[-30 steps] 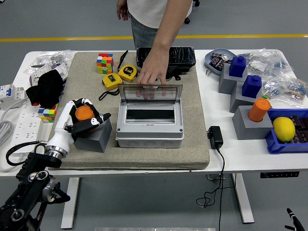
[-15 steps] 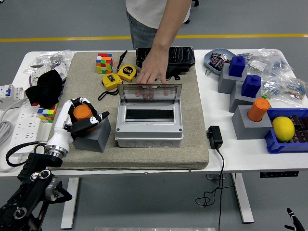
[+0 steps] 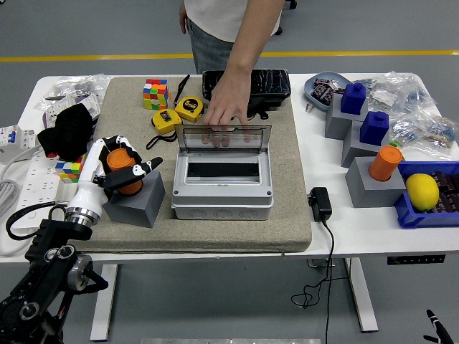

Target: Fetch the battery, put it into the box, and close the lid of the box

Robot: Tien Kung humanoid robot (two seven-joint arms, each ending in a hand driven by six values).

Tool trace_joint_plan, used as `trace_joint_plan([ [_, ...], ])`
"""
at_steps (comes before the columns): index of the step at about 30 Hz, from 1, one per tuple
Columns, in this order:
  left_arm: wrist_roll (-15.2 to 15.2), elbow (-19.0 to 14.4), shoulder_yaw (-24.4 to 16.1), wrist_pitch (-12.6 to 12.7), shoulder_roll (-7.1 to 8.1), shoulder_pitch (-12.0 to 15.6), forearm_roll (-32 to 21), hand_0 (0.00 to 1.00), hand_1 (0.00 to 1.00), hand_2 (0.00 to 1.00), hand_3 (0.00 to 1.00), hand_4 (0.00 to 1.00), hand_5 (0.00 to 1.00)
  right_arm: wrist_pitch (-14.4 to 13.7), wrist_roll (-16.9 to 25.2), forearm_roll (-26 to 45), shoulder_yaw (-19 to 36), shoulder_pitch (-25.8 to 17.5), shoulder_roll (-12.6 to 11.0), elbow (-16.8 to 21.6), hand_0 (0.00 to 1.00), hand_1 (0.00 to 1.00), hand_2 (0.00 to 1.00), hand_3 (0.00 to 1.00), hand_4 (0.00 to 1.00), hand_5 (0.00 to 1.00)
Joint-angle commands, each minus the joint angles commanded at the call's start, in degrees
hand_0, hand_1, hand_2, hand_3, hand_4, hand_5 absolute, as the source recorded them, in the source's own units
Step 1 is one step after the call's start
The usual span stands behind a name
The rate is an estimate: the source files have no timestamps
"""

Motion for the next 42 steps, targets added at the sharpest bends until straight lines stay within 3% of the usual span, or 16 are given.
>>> trace_joint_plan([
  [6,0.2,-0.74,0.12,0.6,0.0,-0.06,1.13,0.054,0.005,0.056,0.069,0.998,0.002,-0.03,0.02,0.12,0.04,-0.05,-0.06,0.0,0.881,0.793,0.762,0.791,0.998,0.998],
  [11,0.48,-2.85,1.34,2.63,0.79,-1.21,6.16,0.054,0.002,0.05,0.059,0.998,0.002,-0.03,0.01,0.24,-0.04,-0.05,-0.16,0.0,0.882,0.793,0.762,0.791,0.998,0.998],
  [16,0.28,-6.04,3.9,8.23,2.75,-2.56,14.27,0.054,0.002,0.05,0.059,0.998,0.002,0.0,0.05,0.32,-0.13,0.19,-0.27,0.0,0.882,0.793,0.762,0.791,0.998,0.998],
  [17,0.21,-6.4,4.2,8.95,2.93,-2.69,15.28,0.046,0.002,0.025,0.024,0.998,0.085,-0.01,0.04,0.27,-0.09,0.2,-0.27,0.0,0.881,0.793,0.762,0.791,0.998,0.998],
  [21,-0.2,-8.42,6.2,12.55,3.77,-3.25,19.62,0.046,0.002,0.025,0.024,0.998,0.085,-0.04,0.01,0.2,0.03,0.17,-0.18,0.0,0.881,0.793,0.762,0.791,0.998,0.998],
  [25,0.47,-11.06,9.85,16.33,4.92,-3.89,25.99,0.044,0.002,0.014,0.011,0.998,0.115,-0.06,-0.02,0.14,0.13,0.19,-0.17,0.0,0.882,0.793,0.762,0.791,0.998,0.998],
  [32,2.81,-13.26,17.87,19.52,6.64,-6.14,38.01,0.041,0.002,0.005,0.002,0.998,0.117,-0.03,0.0,0.13,-0.03,0.39,-0.24,0.0,0.881,0.793,0.761,0.791,0.998,0.998],
  [37,3.67,-12.73,23.06,20.35,7.12,-8.42,41.73,0.04,0.002,0.003,0.002,0.998,0.121,-0.05,-0.05,-0.08,0.08,0.43,-0.36,0.0,0.881,0.793,0.762,0.791,0.998,0.998],
  [42,3.82,-11.58,27.87,20.98,7.05,-10.68,42.21,0.04,0.002,0.003,0.002,0.998,0.111,-0.05,-0.08,-0.17,-0.03,0.53,-0.42,0.0,0.881,0.792,0.761,0.791,0.998,0.998],
])
